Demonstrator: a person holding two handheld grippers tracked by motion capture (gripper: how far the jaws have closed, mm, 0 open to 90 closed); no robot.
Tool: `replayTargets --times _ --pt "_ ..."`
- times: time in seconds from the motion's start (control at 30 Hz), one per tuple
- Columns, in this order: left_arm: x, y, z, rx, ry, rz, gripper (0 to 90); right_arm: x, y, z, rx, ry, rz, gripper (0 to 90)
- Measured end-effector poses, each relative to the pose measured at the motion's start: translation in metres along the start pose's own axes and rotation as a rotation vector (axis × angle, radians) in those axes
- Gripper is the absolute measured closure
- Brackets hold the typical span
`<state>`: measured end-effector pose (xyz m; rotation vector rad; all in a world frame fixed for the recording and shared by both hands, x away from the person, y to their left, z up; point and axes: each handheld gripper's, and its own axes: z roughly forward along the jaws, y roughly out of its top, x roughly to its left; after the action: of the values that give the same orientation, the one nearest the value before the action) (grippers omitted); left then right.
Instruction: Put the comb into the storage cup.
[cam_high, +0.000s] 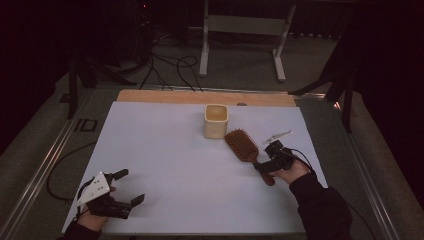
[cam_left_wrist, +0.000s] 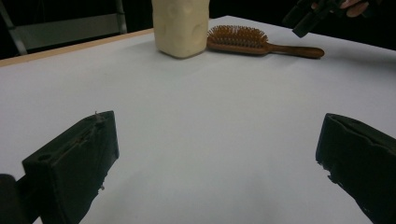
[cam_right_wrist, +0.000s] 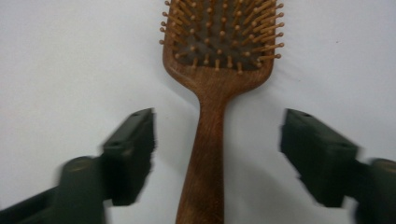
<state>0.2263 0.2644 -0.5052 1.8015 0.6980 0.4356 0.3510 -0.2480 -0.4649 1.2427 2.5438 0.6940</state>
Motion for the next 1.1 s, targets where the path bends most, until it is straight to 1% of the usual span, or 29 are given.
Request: replayTargets --times 0.03,0.07,0.1,0.17,0.2,0.23,0.3,0.43,0.47,0.53,0.63,0.67,0.7,0.77,0.87,0.93,0.97,1.0,1.07,1.1 --pt "0.000 0.000 0.000 0.000 0.000 -0.001 0.0 0.001 0.001 0.001 0.012 0.006 0.002 16.2" --pt "0.000 0.000 0.000 0.000 0.000 -0.001 0.0 0.001 0.001 0.001 0.012 0.006 0.002 16.2" --pt "0.000 0.000 0.000 0.000 0.000 0.000 0.0 0.002 0.003 0.001 0.029 0.001 -0.005 12.6" --pt "0.000 0.000 0.000 0.001 -0.001 -0.001 0.0 0.002 0.004 0.002 0.036 0.001 -0.008 11.1" --pt "0.000 0.000 0.000 0.001 -0.001 -0.001 0.0 0.002 0.004 0.002 0.036 0.001 -0.008 11.1" --pt "0.000 0.000 0.000 0.001 -0.001 -0.001 0.0 0.003 0.006 0.004 0.061 0.003 -0.008 10.4" --pt "0.000 0.000 0.000 0.001 0.000 -0.001 0.0 0.003 0.008 0.004 0.077 -0.002 -0.019 13.1" --pt "0.000 0.000 0.000 0.000 -0.002 -0.002 0.0 0.004 0.012 0.006 0.116 0.009 -0.025 14.1" --pt "0.000 0.000 0.000 0.001 -0.001 -0.002 0.0 0.004 0.013 0.007 0.125 0.018 -0.022 14.3" --pt "0.000 0.000 0.000 0.001 -0.002 -0.001 0.0 0.004 0.015 0.007 0.130 0.015 -0.024 14.5" --pt "0.000 0.000 0.000 0.001 -0.003 -0.002 0.0 0.005 0.018 0.009 0.146 -0.002 -0.024 12.5" --pt "0.000 0.000 0.000 0.000 -0.003 -0.003 0.0 0.006 0.018 0.010 0.158 -0.012 -0.034 9.3" --pt "0.000 0.000 0.000 0.000 -0.003 -0.004 0.0 0.007 0.019 0.011 0.169 -0.009 -0.038 9.1" --pt "0.001 0.000 0.001 0.000 -0.005 -0.007 0.0 0.007 0.020 0.014 0.180 0.000 -0.024 9.1" --pt "0.001 -0.001 0.001 0.001 -0.008 -0.009 0.0 0.006 0.021 0.021 0.227 -0.004 -0.012 9.1" --pt "0.001 -0.001 0.001 0.000 -0.009 -0.010 0.0 0.005 0.022 0.025 0.245 0.007 0.005 9.4" --pt "0.001 -0.001 0.001 -0.001 -0.009 -0.010 0.0 0.004 0.022 0.026 0.253 0.007 0.005 9.7" --pt "0.001 -0.001 0.001 -0.001 -0.008 -0.011 0.0 0.004 0.024 0.027 0.261 0.001 0.010 15.0" --pt "0.002 -0.001 0.001 -0.001 -0.008 -0.011 0.0 0.003 0.026 0.028 0.265 -0.006 0.010 16.2" --pt "0.002 -0.001 0.001 -0.002 -0.008 -0.012 0.0 0.002 0.027 0.028 0.264 -0.010 0.011 19.0"
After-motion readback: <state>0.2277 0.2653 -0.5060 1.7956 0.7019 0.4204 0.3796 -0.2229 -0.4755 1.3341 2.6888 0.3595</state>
